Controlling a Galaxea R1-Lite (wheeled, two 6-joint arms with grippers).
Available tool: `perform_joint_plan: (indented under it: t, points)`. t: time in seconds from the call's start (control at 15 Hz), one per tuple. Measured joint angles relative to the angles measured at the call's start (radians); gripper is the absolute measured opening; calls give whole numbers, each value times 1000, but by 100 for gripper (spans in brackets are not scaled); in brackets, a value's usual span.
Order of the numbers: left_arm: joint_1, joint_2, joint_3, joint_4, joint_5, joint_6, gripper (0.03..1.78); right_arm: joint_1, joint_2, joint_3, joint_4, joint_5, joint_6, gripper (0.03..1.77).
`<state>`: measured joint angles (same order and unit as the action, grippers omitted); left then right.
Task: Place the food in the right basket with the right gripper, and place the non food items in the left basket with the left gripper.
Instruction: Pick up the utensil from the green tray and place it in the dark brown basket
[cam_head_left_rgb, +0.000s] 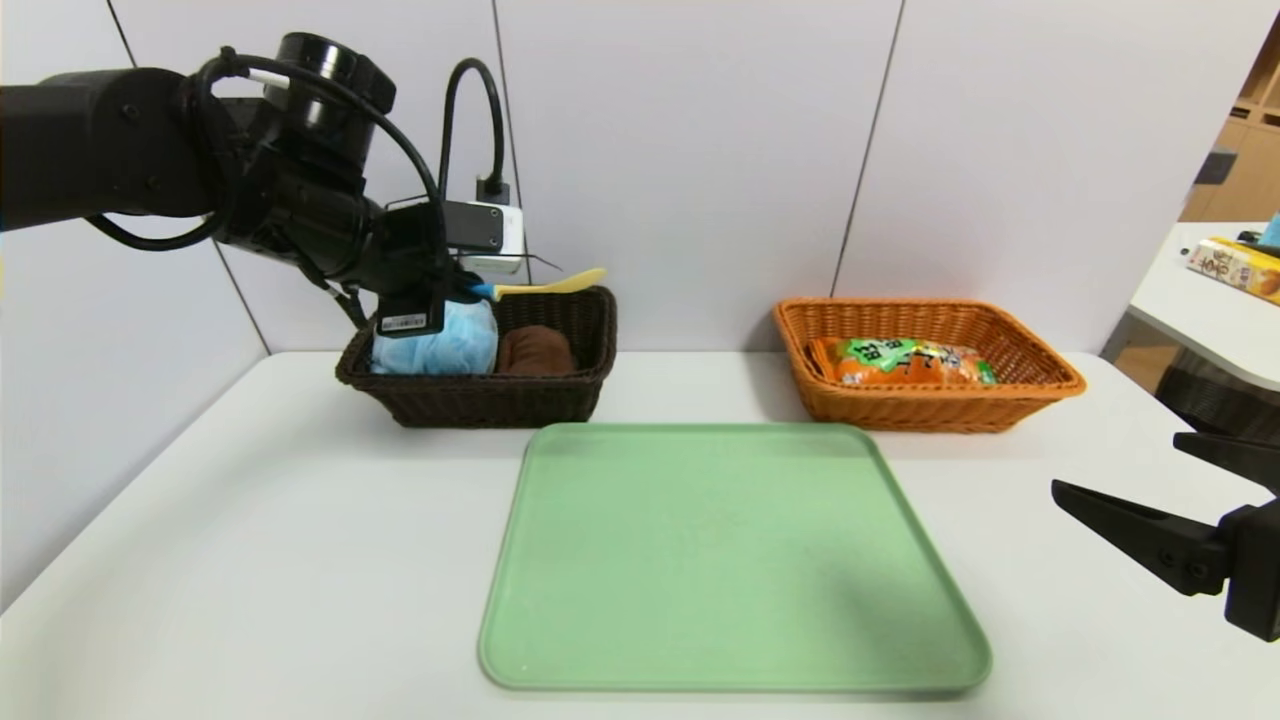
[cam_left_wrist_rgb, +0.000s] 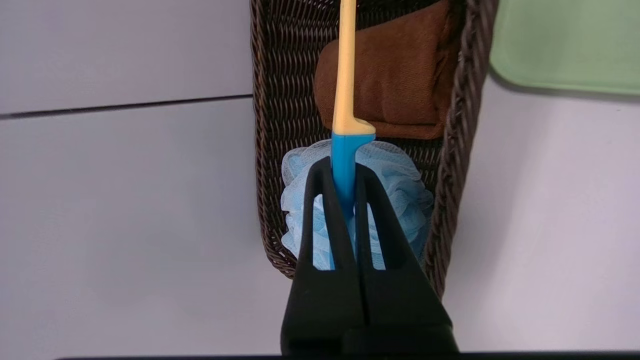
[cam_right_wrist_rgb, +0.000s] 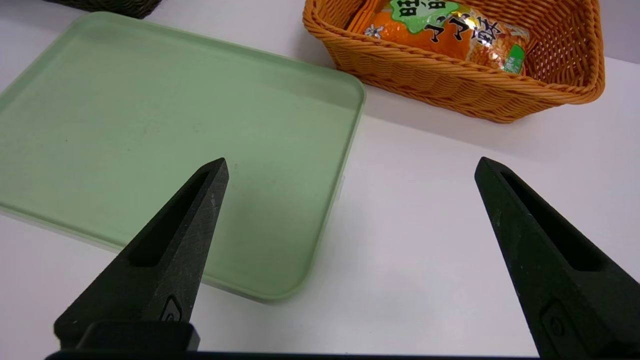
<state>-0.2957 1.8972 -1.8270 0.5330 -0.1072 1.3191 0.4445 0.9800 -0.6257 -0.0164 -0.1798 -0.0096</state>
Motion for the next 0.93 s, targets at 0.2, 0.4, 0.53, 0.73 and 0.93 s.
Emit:
perform_joint_plan:
  t: [0.2, 0.4, 0.53, 0.73, 0.93]
  points:
    - [28, 63, -28, -29, 1, 2, 5, 0, 4, 0, 0, 1, -1, 170]
    - [48, 119, -50, -45, 1, 2, 5, 0, 9, -1, 0, 1, -2, 170]
    - [58, 160, -80, -48, 1, 2, 5, 0, 12, -1, 0, 1, -2, 170]
    - [69, 216, -125, -50, 1, 2, 5, 1, 20, 1, 0, 0, -2, 170]
    - [75, 251, -137, -71, 0, 4, 5, 7, 25, 4, 0, -1, -2, 170]
